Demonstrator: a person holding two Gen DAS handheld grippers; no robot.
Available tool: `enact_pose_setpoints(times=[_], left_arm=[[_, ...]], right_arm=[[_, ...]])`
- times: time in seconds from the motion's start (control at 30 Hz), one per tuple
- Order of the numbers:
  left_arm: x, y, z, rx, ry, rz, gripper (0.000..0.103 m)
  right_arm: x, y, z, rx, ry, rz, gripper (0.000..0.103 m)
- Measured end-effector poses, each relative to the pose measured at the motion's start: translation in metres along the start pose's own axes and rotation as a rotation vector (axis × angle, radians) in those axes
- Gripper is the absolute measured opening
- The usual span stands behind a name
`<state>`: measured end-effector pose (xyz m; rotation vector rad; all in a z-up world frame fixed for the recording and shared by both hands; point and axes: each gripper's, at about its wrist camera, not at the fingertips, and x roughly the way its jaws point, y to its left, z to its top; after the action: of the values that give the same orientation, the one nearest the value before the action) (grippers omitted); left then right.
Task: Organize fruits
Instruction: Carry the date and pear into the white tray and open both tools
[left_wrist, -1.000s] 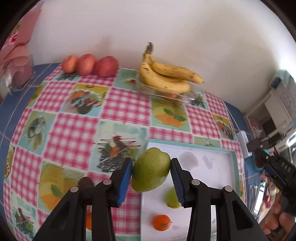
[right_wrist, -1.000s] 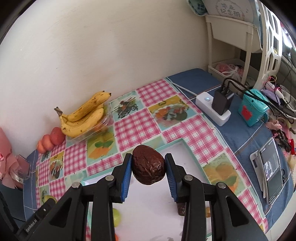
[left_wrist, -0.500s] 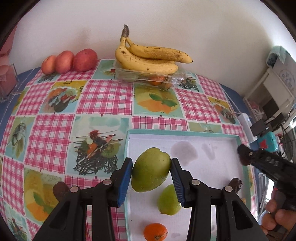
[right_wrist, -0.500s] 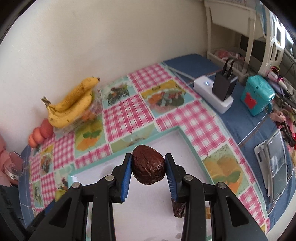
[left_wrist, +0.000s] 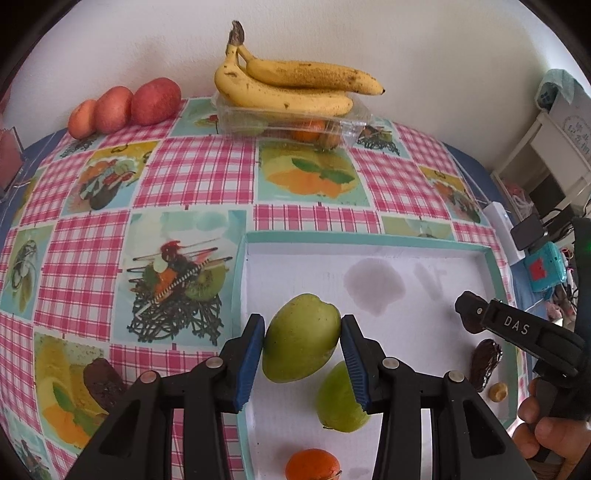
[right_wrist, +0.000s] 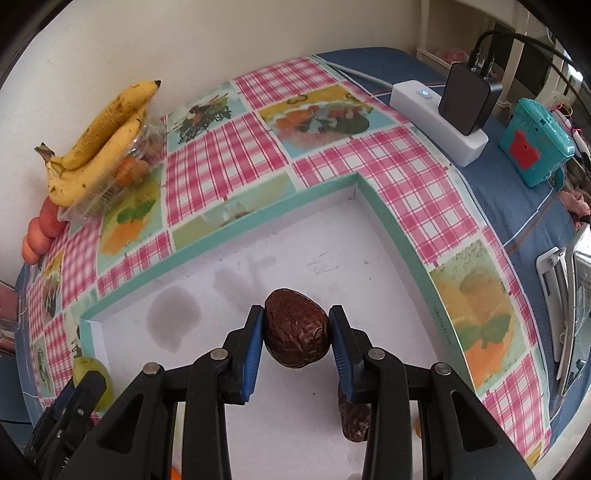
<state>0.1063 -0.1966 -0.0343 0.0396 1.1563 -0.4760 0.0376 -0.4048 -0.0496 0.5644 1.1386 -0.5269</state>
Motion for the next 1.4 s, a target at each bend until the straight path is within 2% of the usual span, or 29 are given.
enact_pose_setpoints(times=[1.1,1.13,1.17,1.23,1.33,1.37,1.4], left_arm=[[0.016,-0.002,-0.004,0.012,0.065,0.030,0.046],[0.015,-0.002,-0.004,0.015,0.065,0.030,0.047],[0.013,-0.003,-0.003,0.020,0.062,0.029,0.047],[0.007,-0.005,-0.001,0.027,0.053,0.033,0.059],[-0.005,-0.006,0.004,0.026,0.033,0.044,0.070],[-0.008,-0.005,0.005,0.021,0.031,0.060,0.073],[-0.011,-0.003,0.006,0.016,0.026,0.085,0.081]], right_arm=[[0.011,-0.002,-0.002,-0.001,0.033,-0.015,0.037],[0.011,-0.002,-0.001,-0.001,0.033,-0.012,0.039],[0.010,-0.002,-0.001,0.001,0.031,-0.013,0.044],[0.007,-0.002,0.001,-0.001,0.019,-0.019,0.055],[0.001,0.001,0.002,-0.016,0.004,-0.018,0.057],[-0.001,0.001,0.002,-0.018,-0.003,-0.017,0.063],[-0.006,0.002,0.003,-0.023,-0.018,-0.018,0.068]])
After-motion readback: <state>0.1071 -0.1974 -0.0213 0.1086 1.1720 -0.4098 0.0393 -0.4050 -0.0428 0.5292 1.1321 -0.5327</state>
